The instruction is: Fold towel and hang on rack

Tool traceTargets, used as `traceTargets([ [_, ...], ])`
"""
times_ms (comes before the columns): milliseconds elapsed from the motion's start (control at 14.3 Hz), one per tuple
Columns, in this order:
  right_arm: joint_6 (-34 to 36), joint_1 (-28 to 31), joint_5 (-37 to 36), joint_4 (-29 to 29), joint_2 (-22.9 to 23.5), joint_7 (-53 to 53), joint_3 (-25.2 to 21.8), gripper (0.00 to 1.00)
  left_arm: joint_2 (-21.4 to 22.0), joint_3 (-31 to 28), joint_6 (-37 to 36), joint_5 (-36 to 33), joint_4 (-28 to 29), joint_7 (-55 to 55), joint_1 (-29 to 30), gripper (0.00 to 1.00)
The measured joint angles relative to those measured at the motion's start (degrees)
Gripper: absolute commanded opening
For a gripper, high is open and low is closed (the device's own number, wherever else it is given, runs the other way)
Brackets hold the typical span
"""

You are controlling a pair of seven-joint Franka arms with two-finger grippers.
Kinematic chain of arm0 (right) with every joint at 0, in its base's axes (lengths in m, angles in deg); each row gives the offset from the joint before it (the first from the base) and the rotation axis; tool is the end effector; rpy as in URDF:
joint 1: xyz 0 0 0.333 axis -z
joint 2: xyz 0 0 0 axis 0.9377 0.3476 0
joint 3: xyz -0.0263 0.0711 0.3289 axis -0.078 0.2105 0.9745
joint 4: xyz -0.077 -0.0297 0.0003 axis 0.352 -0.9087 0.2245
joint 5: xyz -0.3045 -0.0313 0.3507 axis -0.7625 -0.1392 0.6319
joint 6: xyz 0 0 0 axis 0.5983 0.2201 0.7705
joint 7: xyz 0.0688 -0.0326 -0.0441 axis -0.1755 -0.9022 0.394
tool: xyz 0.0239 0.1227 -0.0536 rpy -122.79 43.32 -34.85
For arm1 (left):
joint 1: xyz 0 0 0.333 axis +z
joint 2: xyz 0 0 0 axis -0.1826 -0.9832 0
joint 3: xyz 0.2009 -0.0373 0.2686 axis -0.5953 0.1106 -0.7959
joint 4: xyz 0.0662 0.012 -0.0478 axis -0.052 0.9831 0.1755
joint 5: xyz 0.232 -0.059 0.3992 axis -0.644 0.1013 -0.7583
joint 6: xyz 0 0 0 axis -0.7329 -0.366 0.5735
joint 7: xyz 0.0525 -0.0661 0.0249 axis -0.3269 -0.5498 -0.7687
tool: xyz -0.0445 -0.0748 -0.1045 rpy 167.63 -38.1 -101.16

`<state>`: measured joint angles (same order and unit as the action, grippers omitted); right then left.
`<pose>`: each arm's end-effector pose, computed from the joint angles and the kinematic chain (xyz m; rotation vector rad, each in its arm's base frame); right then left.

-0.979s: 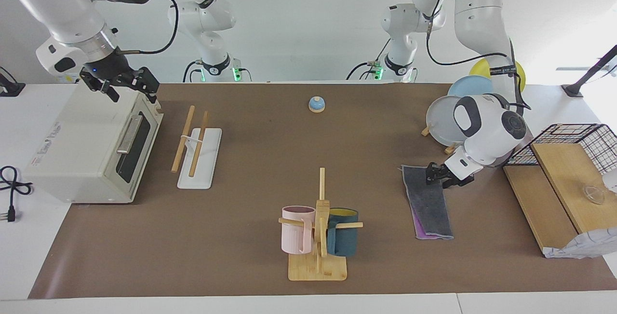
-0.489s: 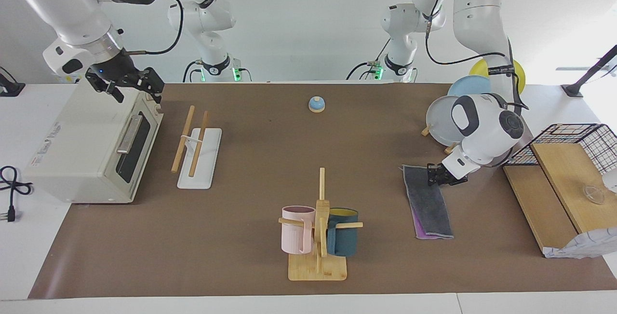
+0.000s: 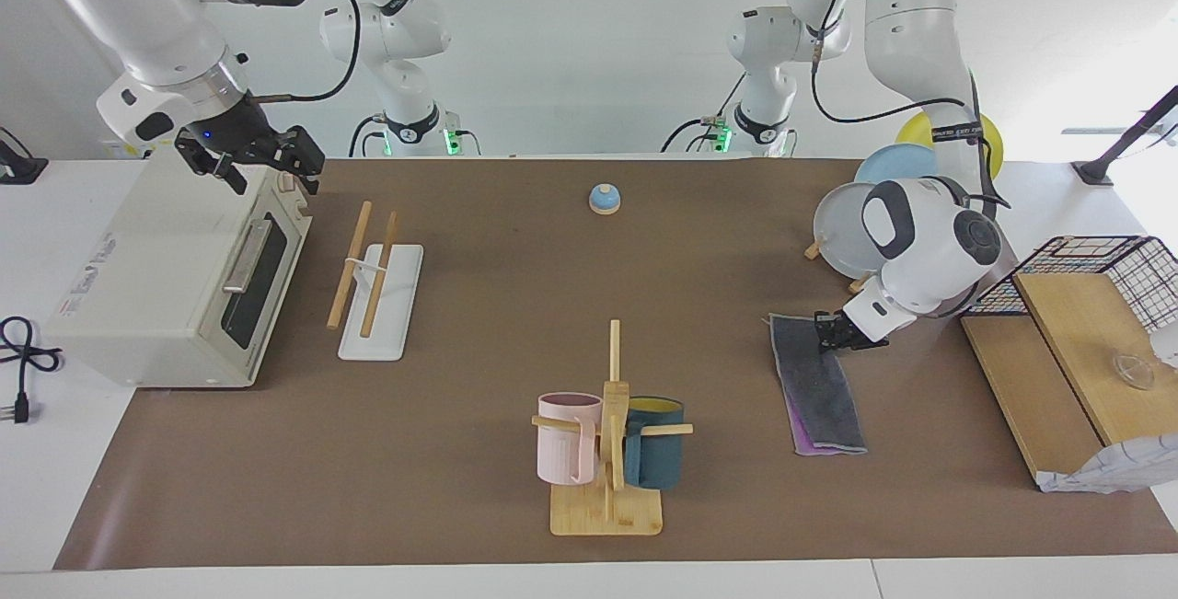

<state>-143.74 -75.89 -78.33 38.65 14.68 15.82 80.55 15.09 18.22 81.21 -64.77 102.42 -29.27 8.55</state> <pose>0.6241 -0.0222 0.6054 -3.1200 0.0487 0.1577 0.6912 -0.0538 0.2552 2.9211 -0.3867 -0.0768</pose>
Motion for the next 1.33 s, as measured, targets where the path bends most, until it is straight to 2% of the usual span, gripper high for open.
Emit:
traceTargets([
  [210,-0.4,0.1,3.3,0.5,0.0,0.0,0.0,1.0,1.1,0.0,-5.7,0.4,-4.3,-6.5,0.0,0.0],
  [489,-2.2,-1.7,5.2,2.1,-0.5,-3.4,0.0,1.0,5.8,0.5,-11.6,3.8,-6.1,-20.5,-0.5,0.0],
  [699,-8.5,-3.5,10.7,7.8,-2.4,-9.5,0.1,1.0,8.9,2.8,-16.9,5.4,-9.0,-33.3,-0.7,0.0],
  [979,-15.6,-8.6,16.9,15.6,-5.5,-24.7,0.2,1.0,12.5,7.6,-19.3,9.5,-12.8,-54.8,-0.8,0.0],
  [1328,-18.9,-9.4,31.9,17.4,-6.1,-47.2,0.2,1.0,17.5,15.2,-18.2,11.8,-13.0,-83.3,-0.9,0.0],
])
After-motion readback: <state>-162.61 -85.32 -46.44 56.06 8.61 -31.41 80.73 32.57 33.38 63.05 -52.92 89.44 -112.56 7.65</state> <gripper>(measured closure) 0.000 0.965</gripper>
